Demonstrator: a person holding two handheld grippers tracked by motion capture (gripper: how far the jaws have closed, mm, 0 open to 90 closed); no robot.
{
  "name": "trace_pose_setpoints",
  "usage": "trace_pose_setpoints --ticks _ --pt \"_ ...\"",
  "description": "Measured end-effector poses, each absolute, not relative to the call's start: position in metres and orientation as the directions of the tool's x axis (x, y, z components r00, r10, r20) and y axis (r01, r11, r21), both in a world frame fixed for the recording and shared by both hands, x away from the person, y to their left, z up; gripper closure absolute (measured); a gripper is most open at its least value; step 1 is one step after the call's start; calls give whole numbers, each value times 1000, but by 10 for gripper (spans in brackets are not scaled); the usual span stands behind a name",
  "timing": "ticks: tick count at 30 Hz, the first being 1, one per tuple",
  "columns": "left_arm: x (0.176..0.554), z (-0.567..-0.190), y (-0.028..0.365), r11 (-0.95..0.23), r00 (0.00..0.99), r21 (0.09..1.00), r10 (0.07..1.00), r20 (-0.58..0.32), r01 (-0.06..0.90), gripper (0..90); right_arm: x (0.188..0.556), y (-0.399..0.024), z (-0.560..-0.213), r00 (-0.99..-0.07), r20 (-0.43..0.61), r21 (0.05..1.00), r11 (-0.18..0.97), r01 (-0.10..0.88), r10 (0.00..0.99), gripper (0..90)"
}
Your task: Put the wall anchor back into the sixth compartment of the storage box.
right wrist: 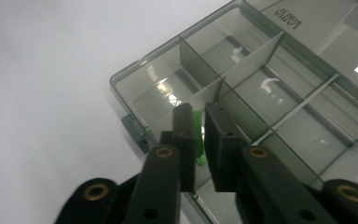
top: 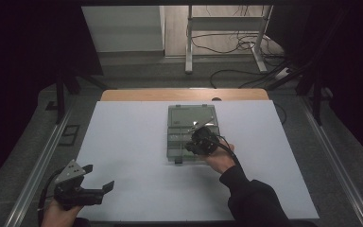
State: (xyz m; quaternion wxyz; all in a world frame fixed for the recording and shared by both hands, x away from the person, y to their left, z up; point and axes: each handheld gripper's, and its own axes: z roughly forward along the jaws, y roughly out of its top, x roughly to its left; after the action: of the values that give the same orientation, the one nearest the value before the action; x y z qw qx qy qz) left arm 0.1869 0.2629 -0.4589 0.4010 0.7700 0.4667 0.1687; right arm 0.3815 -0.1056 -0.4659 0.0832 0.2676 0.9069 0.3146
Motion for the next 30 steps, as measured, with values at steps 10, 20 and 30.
trace_pose_setpoints --ticks 10,20,30 --pt "187 -459 263 -243 509 777 853 -115 581 35 378 -105 -466 -837 3 611 661 435 548 648" --pt "186 -459 264 -241 510 778 853 -117 580 34 372 -112 -458 -837 25 627 644 439 546 396" --pt "186 -459 264 -239 510 779 852 -117 580 34 361 -113 -455 -842 20 637 642 426 538 266"
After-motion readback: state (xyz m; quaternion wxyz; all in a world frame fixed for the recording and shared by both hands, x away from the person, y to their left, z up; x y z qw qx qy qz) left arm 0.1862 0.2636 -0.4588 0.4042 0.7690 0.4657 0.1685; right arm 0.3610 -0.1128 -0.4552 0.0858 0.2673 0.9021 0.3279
